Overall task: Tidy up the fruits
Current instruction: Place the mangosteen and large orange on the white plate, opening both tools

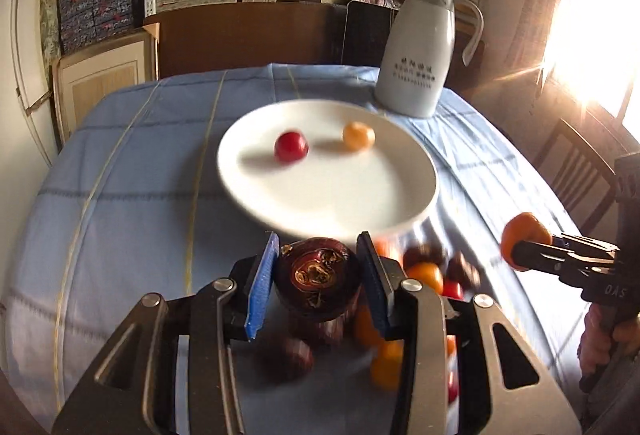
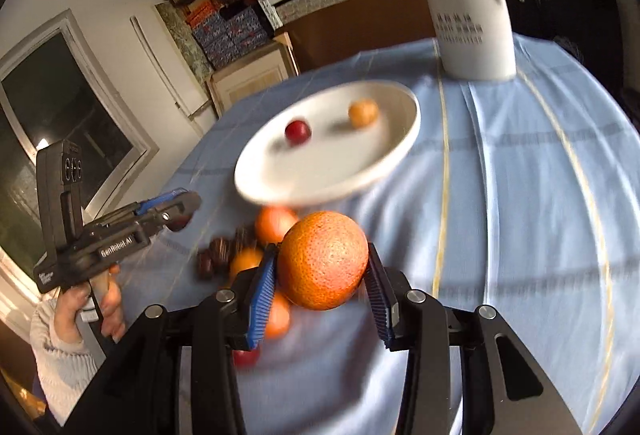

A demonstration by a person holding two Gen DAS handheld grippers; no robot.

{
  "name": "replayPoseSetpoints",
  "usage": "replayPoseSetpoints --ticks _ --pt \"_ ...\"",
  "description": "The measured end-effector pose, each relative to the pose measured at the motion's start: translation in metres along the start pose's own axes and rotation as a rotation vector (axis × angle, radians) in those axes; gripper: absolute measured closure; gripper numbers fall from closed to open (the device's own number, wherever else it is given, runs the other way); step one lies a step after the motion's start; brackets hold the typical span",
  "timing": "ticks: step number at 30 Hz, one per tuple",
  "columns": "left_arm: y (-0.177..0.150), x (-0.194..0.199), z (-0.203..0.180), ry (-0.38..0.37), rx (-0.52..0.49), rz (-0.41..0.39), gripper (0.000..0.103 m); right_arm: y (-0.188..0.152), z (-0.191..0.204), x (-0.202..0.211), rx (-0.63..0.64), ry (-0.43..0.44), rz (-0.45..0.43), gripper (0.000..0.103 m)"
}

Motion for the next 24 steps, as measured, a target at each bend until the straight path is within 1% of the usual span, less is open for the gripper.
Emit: replayPoseSetpoints --ticks 3,5,7,9,11,12,13,14,18,22,24 --pt "0.024 -0.020 -0.002 0.014 -0.006 0.004 0.063 0.034 0.007 -0.018 -0.004 -0.006 -0.001 0.060" --pt "0.036 -0.038 0.000 0.022 -0.004 0.019 0.063 0.053 0.011 -0.039 -0.004 -0.024 0.009 0.060" --pt "0.044 -0.057 0.006 0.025 0.011 0.042 0.063 0.066 0.011 -0.061 -0.019 -0.048 0.026 0.060" --pt "0.043 -0.069 0.011 0.020 0.028 0.055 0.063 0.074 0.009 -0.083 -0.032 -0.056 0.051 0.060" --pt "0.041 -0.078 0.019 0.008 0.048 0.069 0.062 0.076 0.008 -0.093 -0.040 -0.060 0.057 0.057" --pt "0.040 -0.079 0.022 0.005 0.048 0.073 0.060 0.076 0.007 -0.094 -0.043 -0.061 0.052 0.055" --pt "0.039 -0.079 0.024 0.005 0.049 0.073 0.052 0.075 0.006 -0.092 -0.038 -0.062 0.044 0.054" --pt "0.040 -0.077 0.028 0.004 0.058 0.064 0.050 0.075 0.006 -0.087 -0.033 -0.063 0.027 0.054" --pt "0.038 -0.065 0.033 -0.016 0.077 0.038 0.050 0.072 0.004 -0.072 -0.044 -0.042 -0.014 0.053" --pt "0.028 -0.050 0.035 0.011 0.072 0.011 0.049 0.062 0.006 -0.061 -0.044 -0.026 -0.025 0.053" --pt "0.021 -0.039 0.036 0.024 0.072 -0.012 0.038 0.053 0.007 -0.057 -0.047 -0.023 -0.025 0.053"
Point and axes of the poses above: each gripper's, at about its wrist camera, not at the fingertips, and x roughly against the way its jaws point, z to its left, y to its top, the point moved 6 cm from there along -x, roughly the way its jaws point, and after that the axes turned 9 degrees about z, right-handed, at the moved point
